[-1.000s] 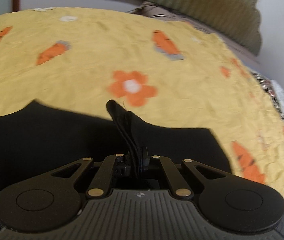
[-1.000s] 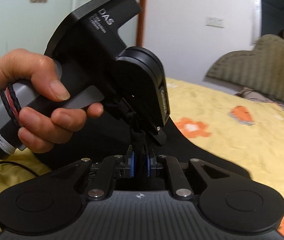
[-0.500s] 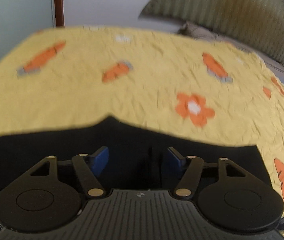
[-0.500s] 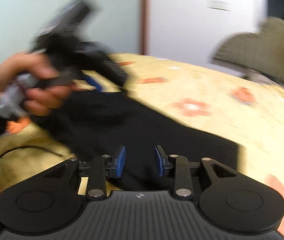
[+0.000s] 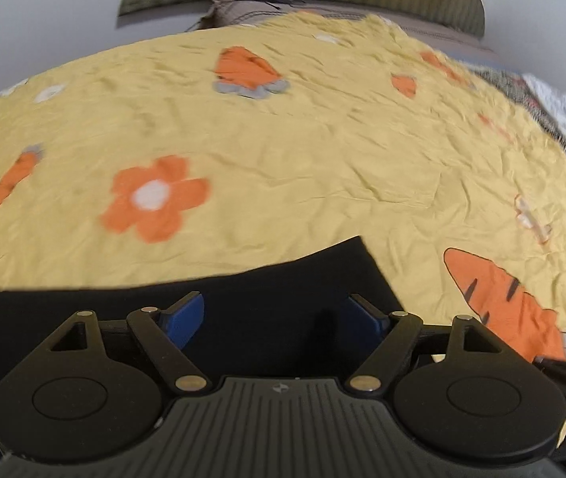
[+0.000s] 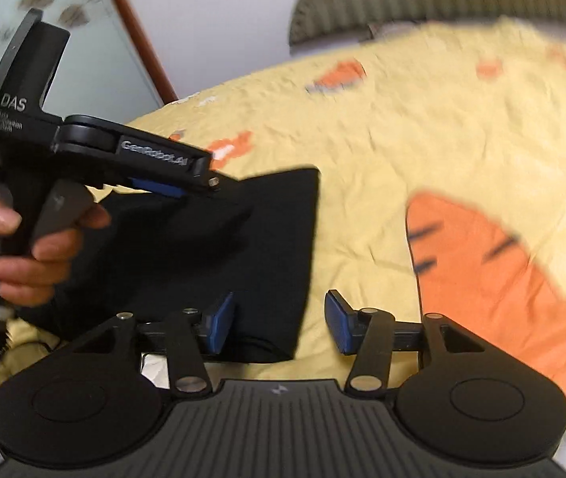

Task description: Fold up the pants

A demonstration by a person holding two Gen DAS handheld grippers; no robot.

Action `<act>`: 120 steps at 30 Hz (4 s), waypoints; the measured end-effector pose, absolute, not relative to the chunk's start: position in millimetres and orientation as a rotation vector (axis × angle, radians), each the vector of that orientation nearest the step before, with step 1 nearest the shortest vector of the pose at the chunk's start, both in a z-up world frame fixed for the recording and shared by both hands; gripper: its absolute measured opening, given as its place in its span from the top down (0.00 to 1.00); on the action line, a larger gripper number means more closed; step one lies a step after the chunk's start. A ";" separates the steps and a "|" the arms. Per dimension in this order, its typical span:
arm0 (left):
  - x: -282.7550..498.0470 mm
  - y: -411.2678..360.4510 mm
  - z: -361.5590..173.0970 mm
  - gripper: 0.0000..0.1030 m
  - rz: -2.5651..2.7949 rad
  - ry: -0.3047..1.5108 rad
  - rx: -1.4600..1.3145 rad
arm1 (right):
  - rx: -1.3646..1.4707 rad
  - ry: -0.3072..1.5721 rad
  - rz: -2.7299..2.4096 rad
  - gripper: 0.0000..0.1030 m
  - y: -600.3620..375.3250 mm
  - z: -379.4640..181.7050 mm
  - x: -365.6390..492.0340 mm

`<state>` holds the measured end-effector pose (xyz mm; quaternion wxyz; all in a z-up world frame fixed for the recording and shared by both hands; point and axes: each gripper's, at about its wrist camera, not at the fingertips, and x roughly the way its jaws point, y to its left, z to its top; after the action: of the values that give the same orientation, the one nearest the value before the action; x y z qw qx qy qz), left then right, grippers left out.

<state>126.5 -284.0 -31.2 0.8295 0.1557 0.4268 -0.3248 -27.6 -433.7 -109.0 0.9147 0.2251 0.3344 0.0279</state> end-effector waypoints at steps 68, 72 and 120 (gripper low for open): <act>118.1 233.5 10.4 0.05 0.032 0.952 -0.476 | -1.147 0.120 0.569 0.64 62.7 -117.1 4.7; 125.7 233.5 -5.4 0.05 -0.092 1.015 -0.667 | -1.050 0.151 0.596 0.85 52.7 -112.0 2.3; 112.1 68.8 78.7 0.82 -0.140 0.745 -0.292 | 0.244 0.475 0.595 0.87 -180.4 -18.5 51.0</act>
<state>112.1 68.8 78.7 0.9186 -0.1419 0.3625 -0.0683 51.0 -180.4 -18.5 0.9212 0.1188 0.2313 0.2895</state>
